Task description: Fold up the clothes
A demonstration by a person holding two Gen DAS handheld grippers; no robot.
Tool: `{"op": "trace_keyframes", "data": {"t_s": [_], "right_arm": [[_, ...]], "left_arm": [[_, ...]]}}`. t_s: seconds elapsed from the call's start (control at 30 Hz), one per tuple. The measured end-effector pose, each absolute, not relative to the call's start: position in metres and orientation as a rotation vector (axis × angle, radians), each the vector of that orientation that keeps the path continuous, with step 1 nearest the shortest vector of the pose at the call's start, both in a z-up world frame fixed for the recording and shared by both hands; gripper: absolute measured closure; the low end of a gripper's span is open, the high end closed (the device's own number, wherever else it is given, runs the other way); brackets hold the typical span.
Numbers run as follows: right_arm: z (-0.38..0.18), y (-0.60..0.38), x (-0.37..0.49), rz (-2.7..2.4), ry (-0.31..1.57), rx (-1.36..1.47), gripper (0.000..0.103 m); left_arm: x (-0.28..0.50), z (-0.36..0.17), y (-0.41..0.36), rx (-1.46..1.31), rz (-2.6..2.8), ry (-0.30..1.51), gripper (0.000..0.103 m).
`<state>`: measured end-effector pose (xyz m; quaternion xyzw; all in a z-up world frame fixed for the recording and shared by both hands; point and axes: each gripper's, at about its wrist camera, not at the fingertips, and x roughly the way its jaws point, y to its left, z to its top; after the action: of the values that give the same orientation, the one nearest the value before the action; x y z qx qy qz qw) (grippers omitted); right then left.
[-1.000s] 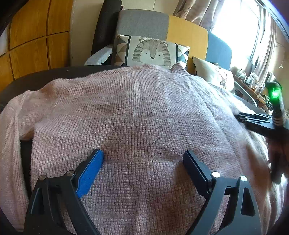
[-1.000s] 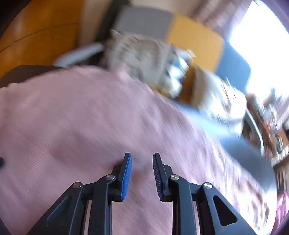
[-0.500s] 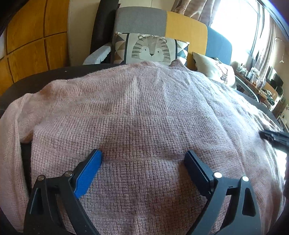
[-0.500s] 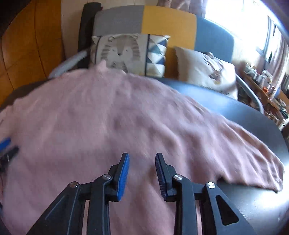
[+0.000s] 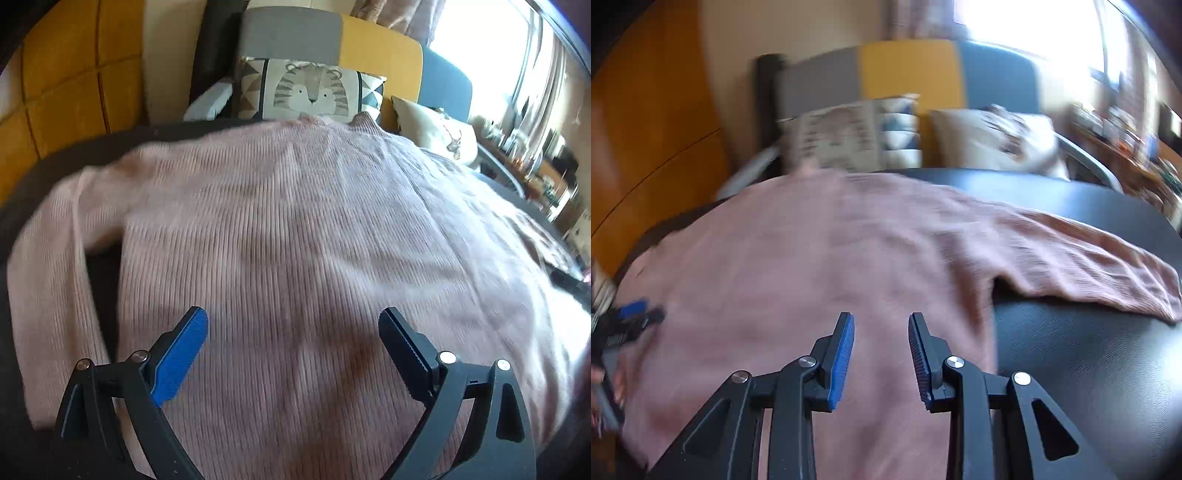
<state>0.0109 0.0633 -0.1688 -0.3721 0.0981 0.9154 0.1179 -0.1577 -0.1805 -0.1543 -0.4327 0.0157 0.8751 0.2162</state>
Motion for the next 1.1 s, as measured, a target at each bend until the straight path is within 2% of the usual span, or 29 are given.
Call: {"op": "trace_keyframes", "data": {"t_s": [0.33, 0.47, 0.63, 0.77, 0.83, 0.97, 1.03, 1.1], "right_arm": [[-0.208, 0.008, 0.027, 2.729, 0.109, -1.246, 0.074], [-0.211, 0.009, 0.035, 2.644, -0.073, -1.258, 0.074], [-0.204, 0.019, 0.039, 2.604, 0.170, -1.232, 0.074], [-0.187, -0.018, 0.039, 2.796, 0.294, -1.173, 0.074], [-0.185, -0.049, 0.031, 2.880, 0.227, -1.197, 0.074], [-0.202, -0.100, 0.011, 2.938, 0.033, -1.296, 0.072], [-0.214, -0.113, 0.008, 2.903, -0.095, -1.366, 0.072], [-0.219, -0.115, 0.019, 2.917, -0.167, -1.361, 0.071]], "left_arm": [[-0.146, -0.162, -0.182, -1.160, 2.466, 0.273, 0.006], [-0.154, -0.165, -0.195, -1.174, 2.454, 0.224, 0.005], [-0.139, -0.151, -0.189, -1.145, 2.505, 0.273, 0.006], [-0.112, -0.132, -0.185, -1.048, 2.470, 0.122, 0.006], [-0.104, -0.133, -0.174, -1.034, 2.453, 0.171, 0.006], [-0.099, -0.159, -0.161, -1.062, 2.459, 0.430, 0.006], [-0.103, -0.158, -0.169, -1.059, 2.458, 0.384, 0.006], [-0.113, -0.164, -0.183, -1.099, 2.450, 0.347, 0.001]]}}
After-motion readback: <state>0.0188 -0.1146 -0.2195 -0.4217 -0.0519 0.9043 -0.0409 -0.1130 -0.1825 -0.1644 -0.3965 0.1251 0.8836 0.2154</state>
